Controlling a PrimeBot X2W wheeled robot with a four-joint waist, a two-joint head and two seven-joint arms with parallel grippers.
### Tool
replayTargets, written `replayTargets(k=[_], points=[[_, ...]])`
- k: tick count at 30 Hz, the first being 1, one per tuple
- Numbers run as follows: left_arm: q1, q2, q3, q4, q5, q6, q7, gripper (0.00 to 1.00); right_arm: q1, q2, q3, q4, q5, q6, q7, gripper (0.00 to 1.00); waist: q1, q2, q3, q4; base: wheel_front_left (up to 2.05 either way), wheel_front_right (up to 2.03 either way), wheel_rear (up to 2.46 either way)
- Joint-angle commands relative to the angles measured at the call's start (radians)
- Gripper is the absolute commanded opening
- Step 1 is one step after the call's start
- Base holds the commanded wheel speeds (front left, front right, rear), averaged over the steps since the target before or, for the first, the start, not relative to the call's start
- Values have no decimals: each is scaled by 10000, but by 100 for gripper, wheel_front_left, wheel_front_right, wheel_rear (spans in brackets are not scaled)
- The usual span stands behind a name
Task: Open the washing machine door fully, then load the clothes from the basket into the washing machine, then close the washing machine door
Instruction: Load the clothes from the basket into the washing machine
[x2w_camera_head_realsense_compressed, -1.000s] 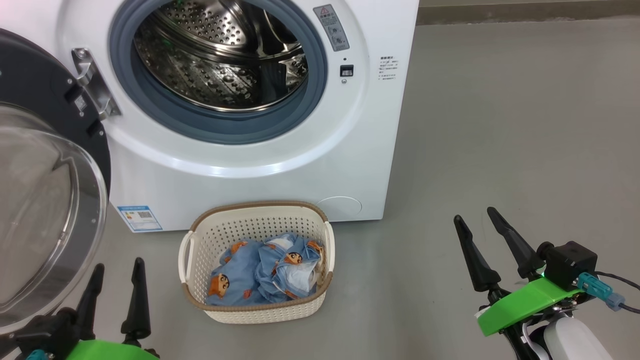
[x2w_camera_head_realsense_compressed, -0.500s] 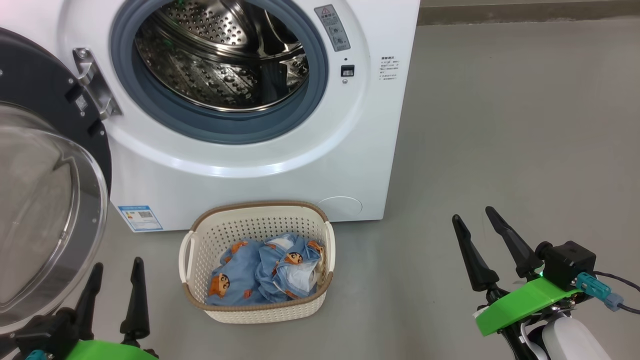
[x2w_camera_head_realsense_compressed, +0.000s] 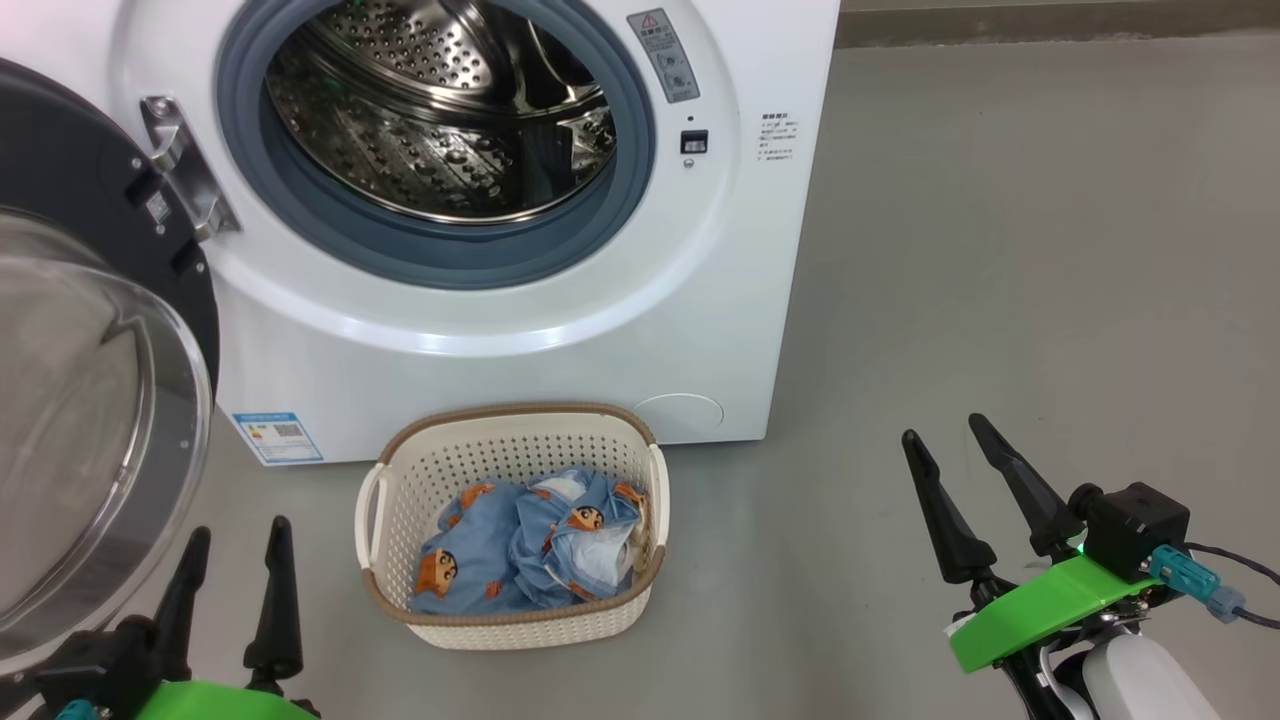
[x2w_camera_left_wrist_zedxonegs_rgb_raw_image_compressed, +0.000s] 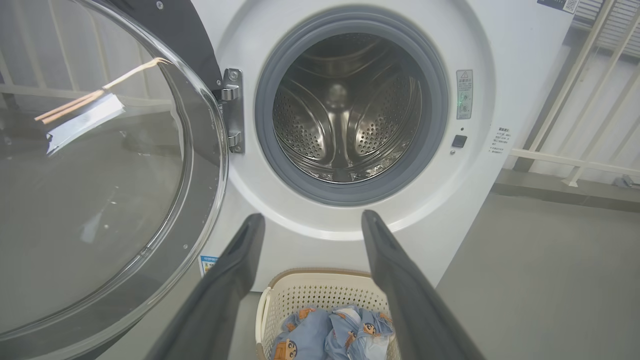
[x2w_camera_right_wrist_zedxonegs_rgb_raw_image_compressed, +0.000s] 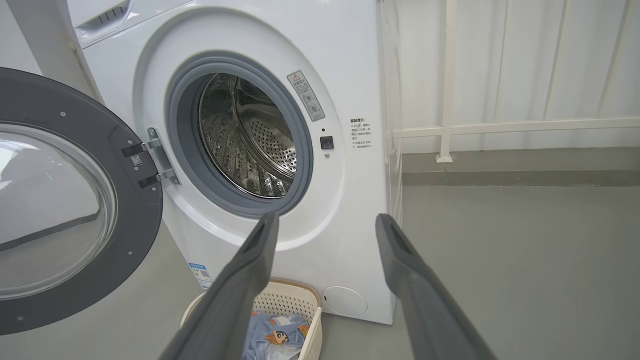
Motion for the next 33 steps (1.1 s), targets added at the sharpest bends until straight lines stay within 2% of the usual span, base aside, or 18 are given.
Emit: replayTargets(k=[1, 22, 33], points=[[-222, 207, 346, -185, 26, -53, -52, 100, -10, -54, 195, -258, -62, 27, -120, 100, 0, 0, 14, -2, 86, -86, 0], [-441, 282, 389, -174, -122, -19, -42, 100, -116, 16, 149, -293, -108, 27, -120, 100, 0, 0, 272, 47, 133, -133, 0], [-464, 310, 410, -197, -93, -4, -50, 100, -138, 57, 120, -326, -148, 27, -120, 100, 0, 0, 357, 69, 33, -33, 0]])
